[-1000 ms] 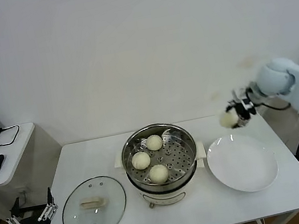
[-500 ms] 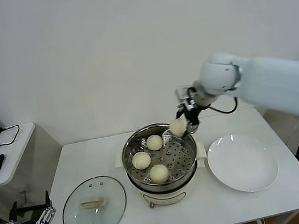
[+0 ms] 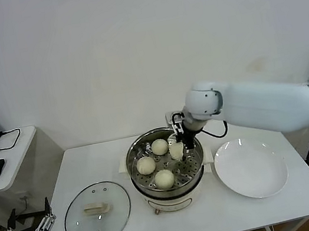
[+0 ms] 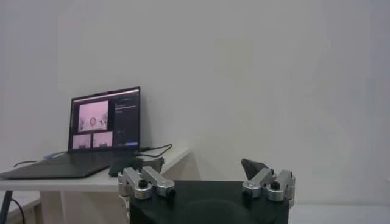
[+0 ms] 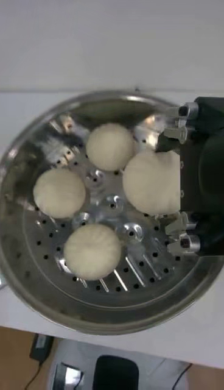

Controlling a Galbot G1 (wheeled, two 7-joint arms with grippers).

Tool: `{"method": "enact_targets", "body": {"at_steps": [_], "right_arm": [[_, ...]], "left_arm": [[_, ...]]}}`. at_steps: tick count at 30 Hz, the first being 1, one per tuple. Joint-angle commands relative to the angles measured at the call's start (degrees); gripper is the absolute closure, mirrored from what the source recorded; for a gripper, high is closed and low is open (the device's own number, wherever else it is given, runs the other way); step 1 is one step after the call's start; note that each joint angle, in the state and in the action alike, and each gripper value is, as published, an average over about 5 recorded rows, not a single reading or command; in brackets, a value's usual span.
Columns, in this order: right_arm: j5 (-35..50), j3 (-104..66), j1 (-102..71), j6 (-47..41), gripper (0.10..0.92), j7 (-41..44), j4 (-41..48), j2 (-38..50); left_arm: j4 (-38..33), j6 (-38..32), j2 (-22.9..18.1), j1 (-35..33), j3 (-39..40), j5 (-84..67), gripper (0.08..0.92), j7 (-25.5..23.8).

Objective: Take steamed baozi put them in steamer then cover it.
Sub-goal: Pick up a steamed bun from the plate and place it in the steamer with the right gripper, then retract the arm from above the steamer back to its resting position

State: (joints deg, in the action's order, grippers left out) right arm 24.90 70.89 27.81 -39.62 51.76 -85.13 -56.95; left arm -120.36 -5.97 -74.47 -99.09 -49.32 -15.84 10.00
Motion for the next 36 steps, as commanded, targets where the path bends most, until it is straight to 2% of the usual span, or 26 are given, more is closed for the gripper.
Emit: {"method": "enact_targets", "body": {"at_steps": [1, 13, 18, 21, 25, 30, 33, 36], "right_arm": [[-2.33, 0.29, -3.86, -1.54, 0.364, -0.64, 1.74, -1.76], [-3.58, -2.46, -4.78, -1.39, 0.351, -1.56, 2.36, -1.38], [-2.65, -4.45, -2.72, -1.25, 0.242, -0.99, -0.45, 1.38], [-1.64, -5.71, -0.68, -0.87, 0.209, -0.45, -3.48, 3.96], [0.57, -7.86, 1.45, -0.33, 0.203, -0.89, -8.59, 8.88], [2.28, -15.29, -3.07, 2.47, 0.203, -5.63, -16.87, 20.0], [3.21, -26.04, -12.91, 2.19, 0.203, -11.11, -22.41, 27.92], [3.82, -40.29, -30.13, 3.1, 0.203, -17.54, -27.21, 34.23]], "left_arm": [[-0.05, 0.09, -0.12, 0.2, 0.03, 0.08, 0.177, 0.01], [-0.39, 0.2, -0.28, 0.26, -0.13, 0.16, 0.177, 0.03], [-0.41, 0.43, 0.06, 0.49, -0.16, 0.13, 0.177, -0.04], [-0.47, 0.57, 0.38, 0.7, -0.18, 0.09, 0.177, -0.11], [-0.39, 0.6, 0.59, 0.95, 0.01, 0.08, 0.177, -0.14], [-0.47, 0.57, 0.69, 0.95, 0.58, 0.14, 0.177, -0.42], [-0.74, 0.78, 0.91, 0.79, 1.01, 0.41, 0.177, -0.93], [-0.81, 1.03, 1.24, 0.83, 1.38, 0.69, 0.177, -1.28]]}}
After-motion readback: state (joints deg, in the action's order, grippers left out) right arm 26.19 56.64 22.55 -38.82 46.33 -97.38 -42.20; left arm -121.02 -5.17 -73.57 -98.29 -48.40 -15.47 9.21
